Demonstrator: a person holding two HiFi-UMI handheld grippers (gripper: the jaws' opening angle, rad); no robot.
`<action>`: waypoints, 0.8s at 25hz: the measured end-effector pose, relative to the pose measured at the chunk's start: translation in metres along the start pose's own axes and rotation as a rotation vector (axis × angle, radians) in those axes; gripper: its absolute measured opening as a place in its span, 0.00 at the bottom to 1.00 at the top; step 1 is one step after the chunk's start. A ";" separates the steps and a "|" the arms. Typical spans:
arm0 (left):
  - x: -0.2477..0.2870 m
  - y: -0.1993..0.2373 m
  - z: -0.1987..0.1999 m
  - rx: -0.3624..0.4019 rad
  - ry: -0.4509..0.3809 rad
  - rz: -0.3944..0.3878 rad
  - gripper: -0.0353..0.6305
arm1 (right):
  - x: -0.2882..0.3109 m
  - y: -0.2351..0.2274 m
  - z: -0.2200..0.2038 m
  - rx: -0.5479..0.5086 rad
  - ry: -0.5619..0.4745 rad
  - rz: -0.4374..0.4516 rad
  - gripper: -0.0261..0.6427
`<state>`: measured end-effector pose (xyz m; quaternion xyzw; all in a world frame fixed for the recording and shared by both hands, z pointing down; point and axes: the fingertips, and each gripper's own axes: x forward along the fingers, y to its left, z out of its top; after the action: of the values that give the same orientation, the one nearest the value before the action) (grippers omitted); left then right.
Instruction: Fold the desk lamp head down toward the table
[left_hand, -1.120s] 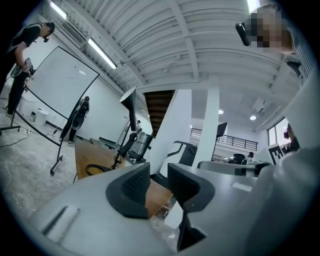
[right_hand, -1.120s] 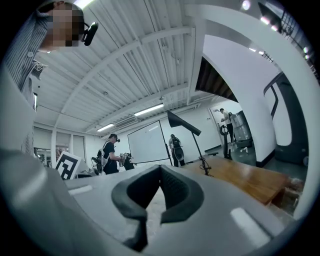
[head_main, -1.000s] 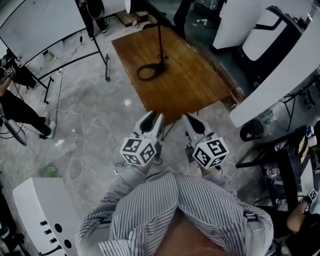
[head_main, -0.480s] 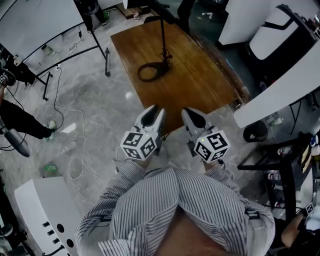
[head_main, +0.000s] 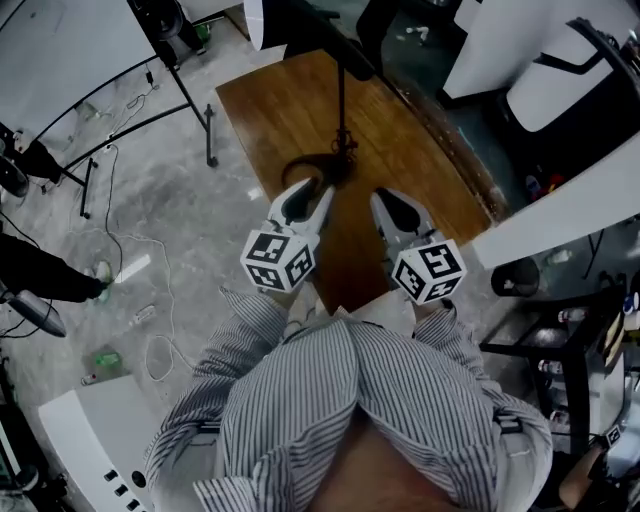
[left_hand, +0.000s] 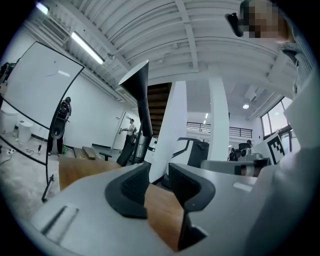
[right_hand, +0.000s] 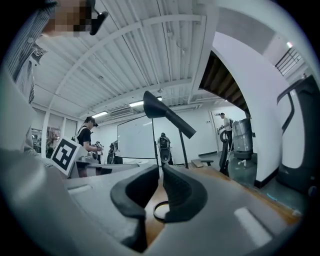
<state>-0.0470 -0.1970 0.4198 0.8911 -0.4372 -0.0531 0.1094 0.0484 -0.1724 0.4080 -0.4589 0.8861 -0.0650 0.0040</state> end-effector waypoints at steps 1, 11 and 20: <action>0.010 0.007 0.006 0.012 -0.002 -0.005 0.22 | 0.008 -0.007 0.004 -0.009 -0.003 -0.010 0.07; 0.075 0.040 0.029 0.071 -0.013 -0.019 0.22 | 0.060 -0.053 0.026 -0.080 -0.004 -0.028 0.07; 0.134 0.068 0.041 0.179 0.012 -0.007 0.28 | 0.105 -0.091 0.054 -0.226 0.029 0.018 0.15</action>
<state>-0.0250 -0.3500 0.3965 0.8992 -0.4364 -0.0087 0.0317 0.0656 -0.3161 0.3703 -0.4473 0.8919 0.0288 -0.0602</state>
